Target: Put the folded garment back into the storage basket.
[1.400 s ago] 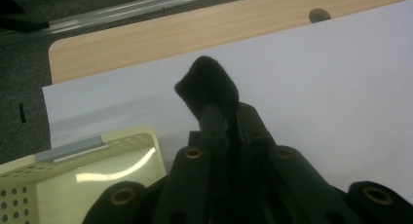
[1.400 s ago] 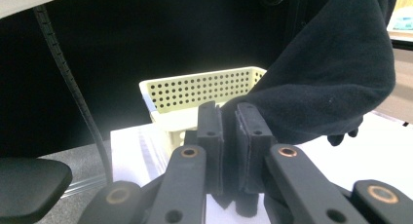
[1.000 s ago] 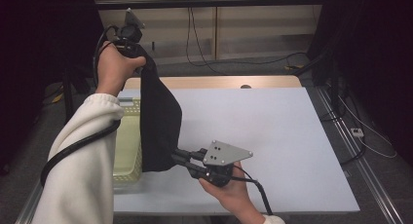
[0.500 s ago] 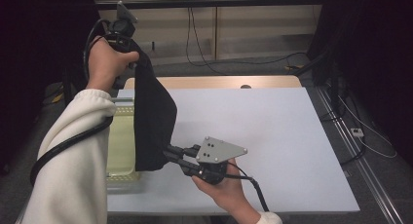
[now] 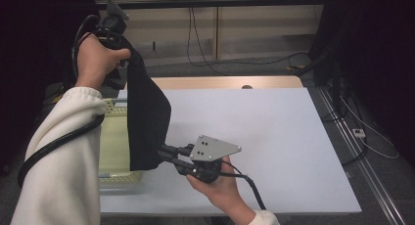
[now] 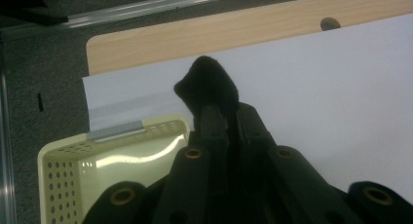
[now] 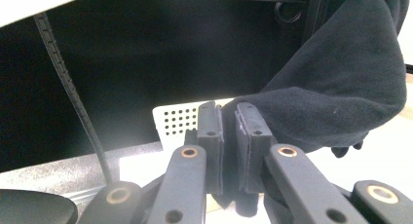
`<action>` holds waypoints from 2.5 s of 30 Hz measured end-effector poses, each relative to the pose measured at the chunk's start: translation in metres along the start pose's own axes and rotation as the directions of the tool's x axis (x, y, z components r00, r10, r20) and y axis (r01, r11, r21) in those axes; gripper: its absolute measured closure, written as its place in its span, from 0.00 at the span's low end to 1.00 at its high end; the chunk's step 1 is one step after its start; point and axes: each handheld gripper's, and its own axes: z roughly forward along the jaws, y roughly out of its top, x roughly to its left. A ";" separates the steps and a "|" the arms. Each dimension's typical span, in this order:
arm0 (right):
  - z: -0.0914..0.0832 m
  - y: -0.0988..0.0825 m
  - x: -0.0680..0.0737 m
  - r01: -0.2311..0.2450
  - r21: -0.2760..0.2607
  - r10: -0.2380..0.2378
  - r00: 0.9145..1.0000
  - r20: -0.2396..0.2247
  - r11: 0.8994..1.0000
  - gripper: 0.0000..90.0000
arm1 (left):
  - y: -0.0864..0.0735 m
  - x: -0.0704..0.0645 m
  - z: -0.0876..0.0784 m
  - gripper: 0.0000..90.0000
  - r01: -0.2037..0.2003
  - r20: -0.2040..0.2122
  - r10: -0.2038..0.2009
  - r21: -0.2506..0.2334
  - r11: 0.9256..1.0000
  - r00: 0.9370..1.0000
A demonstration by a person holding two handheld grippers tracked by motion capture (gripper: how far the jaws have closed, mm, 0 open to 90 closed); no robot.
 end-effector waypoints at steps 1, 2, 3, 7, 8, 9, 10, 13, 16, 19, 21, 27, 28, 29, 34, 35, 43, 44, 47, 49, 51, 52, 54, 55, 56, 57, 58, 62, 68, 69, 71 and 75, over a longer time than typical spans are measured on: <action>0.000 0.000 0.000 0.000 0.000 0.000 1.000 0.000 1.000 0.92 | 0.000 0.000 0.000 0.94 0.000 0.000 0.000 0.000 1.000 1.000; 0.005 -0.003 0.001 -0.004 0.012 0.004 1.000 -0.004 1.000 0.92 | -0.001 0.003 0.003 0.94 0.003 -0.003 -0.003 0.006 1.000 1.000; 0.008 -0.004 0.001 -0.002 0.018 0.002 1.000 -0.007 1.000 0.92 | -0.002 0.005 0.004 0.94 0.006 -0.004 -0.006 0.011 1.000 1.000; 0.018 -0.009 0.003 -0.008 0.030 0.009 1.000 -0.016 1.000 0.92 | -0.004 0.009 0.009 0.94 0.008 -0.009 -0.007 0.019 1.000 1.000; 0.022 -0.011 0.004 -0.013 0.033 0.014 1.000 -0.022 0.999 0.92 | -0.005 0.012 0.013 0.94 0.007 -0.012 -0.007 0.025 1.000 1.000; 0.022 -0.011 0.004 -0.013 0.033 0.014 1.000 -0.022 0.999 0.92 | -0.005 0.012 0.013 0.94 0.007 -0.012 -0.007 0.025 1.000 1.000; 0.028 -0.014 0.006 -0.021 0.031 0.022 0.999 -0.032 0.999 0.92 | -0.007 0.015 0.017 0.94 0.013 -0.012 -0.012 0.032 0.999 1.000; 0.032 -0.016 0.006 -0.023 0.039 0.024 0.999 -0.035 0.999 0.92 | -0.009 0.019 0.021 0.94 0.022 -0.015 -0.021 0.038 0.999 1.000; 0.040 -0.020 0.007 -0.026 0.051 0.028 0.999 -0.040 0.998 0.92 | -0.013 0.026 0.027 0.94 0.019 -0.015 -0.019 0.044 0.999 1.000; 0.043 -0.021 0.007 -0.033 0.052 0.035 0.999 -0.041 0.998 0.92 | -0.016 0.030 0.032 0.94 0.024 -0.014 -0.024 0.043 0.999 1.000; 0.044 -0.022 0.007 -0.029 0.056 0.031 0.999 -0.039 0.998 0.92 | -0.017 0.032 0.034 0.94 0.026 -0.013 -0.025 0.041 0.999 1.000; 0.051 -0.026 0.007 -0.039 0.064 0.042 0.998 -0.042 0.997 0.92 | -0.022 0.038 0.043 0.94 0.028 -0.004 -0.028 0.041 0.999 1.000; 0.053 -0.027 0.008 -0.040 0.071 0.043 0.998 -0.044 0.997 0.92 | -0.023 0.039 0.045 0.94 0.035 -0.005 -0.034 0.040 0.999 0.999; 0.053 -0.027 0.008 -0.040 0.071 0.043 0.998 -0.044 0.997 0.92 | -0.023 0.040 0.046 0.94 0.036 -0.005 -0.036 0.043 0.998 0.999; 0.059 -0.029 0.009 -0.049 0.070 0.053 0.997 -0.055 0.996 0.92 | -0.025 0.045 0.049 0.94 0.043 -0.011 -0.043 0.039 0.998 0.999; 0.060 -0.028 0.009 -0.049 0.072 0.053 0.997 -0.055 0.996 0.92 | -0.026 0.047 0.049 0.94 0.038 -0.012 -0.038 0.036 0.999 0.999; 0.060 -0.024 0.008 -0.043 0.065 0.047 0.997 -0.056 0.997 0.92 | -0.026 0.048 0.045 0.94 0.043 -0.001 -0.043 0.025 0.999 0.999; 0.057 -0.022 0.008 -0.042 0.062 0.045 0.998 -0.049 0.997 0.92 | -0.025 0.045 0.045 0.94 0.038 0.004 -0.038 0.017 0.999 0.999; 0.052 -0.022 0.008 -0.039 0.059 0.042 0.998 -0.044 0.997 0.92 | -0.024 0.040 0.048 0.94 0.036 0.021 -0.036 0.009 0.999 0.999; 0.050 -0.023 0.008 -0.035 0.060 0.037 0.999 -0.036 0.998 0.92 | -0.023 0.036 0.050 0.94 0.021 0.030 -0.021 0.009 1.000 0.999; 0.047 -0.023 0.009 -0.025 0.069 0.027 0.999 -0.024 0.997 0.92 | -0.022 0.035 0.052 0.94 0.016 0.029 -0.017 0.006 1.000 0.999; 0.045 -0.024 0.008 -0.025 0.063 0.027 0.999 -0.025 0.998 0.92 | -0.021 0.030 0.054 0.94 0.011 0.041 -0.011 -0.002 1.000 0.999; 0.043 -0.024 0.008 -0.027 0.063 0.028 0.999 -0.018 0.998 0.92 | -0.020 0.027 0.056 0.94 0.012 0.043 -0.011 -0.006 1.000 0.999; 0.043 -0.024 0.008 -0.027 0.063 0.028 0.999 -0.018 0.998 0.92 | -0.019 0.025 0.057 0.94 0.006 0.049 -0.005 -0.005 1.000 0.999; 0.041 -0.024 0.008 -0.030 0.058 0.031 0.999 -0.015 0.998 0.92 | -0.018 0.024 0.058 0.94 -0.003 0.054 0.004 -0.009 1.000 0.999; 0.041 -0.024 0.008 -0.030 0.058 0.031 0.999 -0.015 0.998 0.92 | -0.018 0.022 0.058 0.94 -0.007 0.059 0.008 -0.011 1.000 0.998; 0.039 -0.024 0.007 -0.032 0.050 0.033 0.999 -0.014 0.998 0.92 | -0.017 0.020 0.059 0.94 -0.010 0.064 0.011 -0.014 1.000 0.998; 0.038 -0.022 0.008 -0.027 0.041 0.028 1.000 -0.011 0.999 0.92 | -0.015 0.018 0.053 0.94 -0.014 0.065 0.016 -0.030 0.999 0.998; 0.039 -0.022 0.008 -0.030 0.038 0.031 0.999 -0.009 0.999 0.92 | -0.019 0.025 0.052 0.94 -0.008 0.064 0.009 -0.029 1.000 0.998; 0.039 -0.022 0.008 -0.030 0.041 0.031 0.999 -0.010 0.999 0.92 | -0.019 0.026 0.052 0.94 -0.006 0.064 0.008 -0.028 1.000 0.998; 0.039 -0.022 0.008 -0.030 0.039 0.031 0.999 -0.012 0.999 0.92 | -0.019 0.025 0.051 0.94 -0.008 0.063 0.010 -0.031 1.000 0.998; 0.036 -0.019 0.006 -0.026 0.030 0.026 1.000 -0.008 0.999 0.92 | -0.016 0.022 0.046 0.94 -0.017 0.068 0.020 -0.044 0.999 0.997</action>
